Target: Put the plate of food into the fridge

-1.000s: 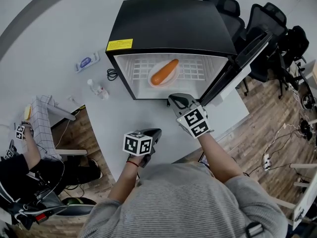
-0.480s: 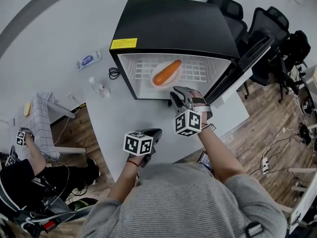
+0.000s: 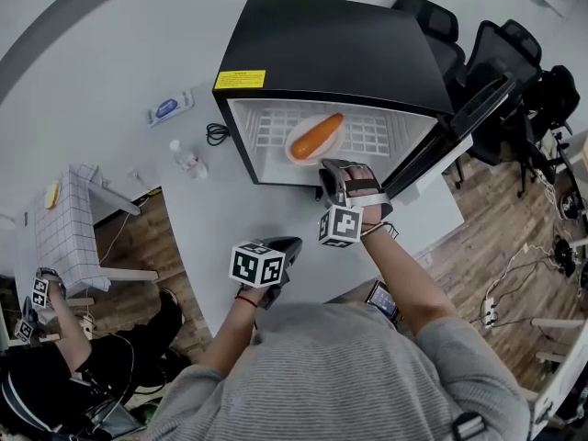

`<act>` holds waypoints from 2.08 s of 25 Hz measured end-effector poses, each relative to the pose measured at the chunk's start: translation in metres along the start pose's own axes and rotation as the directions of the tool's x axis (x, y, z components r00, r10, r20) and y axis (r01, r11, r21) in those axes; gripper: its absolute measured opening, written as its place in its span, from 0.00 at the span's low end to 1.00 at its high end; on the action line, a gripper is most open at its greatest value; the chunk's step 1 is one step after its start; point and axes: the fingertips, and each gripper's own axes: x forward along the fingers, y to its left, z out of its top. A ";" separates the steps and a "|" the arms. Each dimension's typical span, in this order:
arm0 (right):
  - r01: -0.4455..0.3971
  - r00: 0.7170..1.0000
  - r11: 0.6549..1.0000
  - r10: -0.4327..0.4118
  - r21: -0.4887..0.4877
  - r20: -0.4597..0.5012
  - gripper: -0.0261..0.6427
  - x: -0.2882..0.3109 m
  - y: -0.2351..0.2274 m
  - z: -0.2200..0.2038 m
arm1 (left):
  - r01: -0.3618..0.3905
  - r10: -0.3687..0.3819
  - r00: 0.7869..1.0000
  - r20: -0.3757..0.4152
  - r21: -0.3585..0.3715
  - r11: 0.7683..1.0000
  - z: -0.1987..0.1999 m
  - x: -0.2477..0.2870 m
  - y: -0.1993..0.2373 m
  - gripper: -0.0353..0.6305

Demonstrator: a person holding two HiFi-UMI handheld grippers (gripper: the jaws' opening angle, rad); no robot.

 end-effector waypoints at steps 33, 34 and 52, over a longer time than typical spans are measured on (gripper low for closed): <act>0.009 0.985 0.992 -0.031 -0.127 -0.170 0.09 0.046 -0.015 0.007 | 0.024 -0.024 1.000 -0.017 -0.017 1.000 0.000 -0.002 0.020 0.07; 0.010 0.984 0.992 -0.032 -0.126 -0.174 0.09 0.047 -0.016 0.007 | 0.025 -0.025 1.000 -0.017 -0.016 1.000 0.000 -0.002 0.020 0.07; -0.032 0.984 0.999 0.026 -0.031 -0.177 0.12 0.063 -0.004 0.005 | 0.023 -0.023 0.999 -0.023 -0.018 1.000 -0.002 -0.006 0.025 0.07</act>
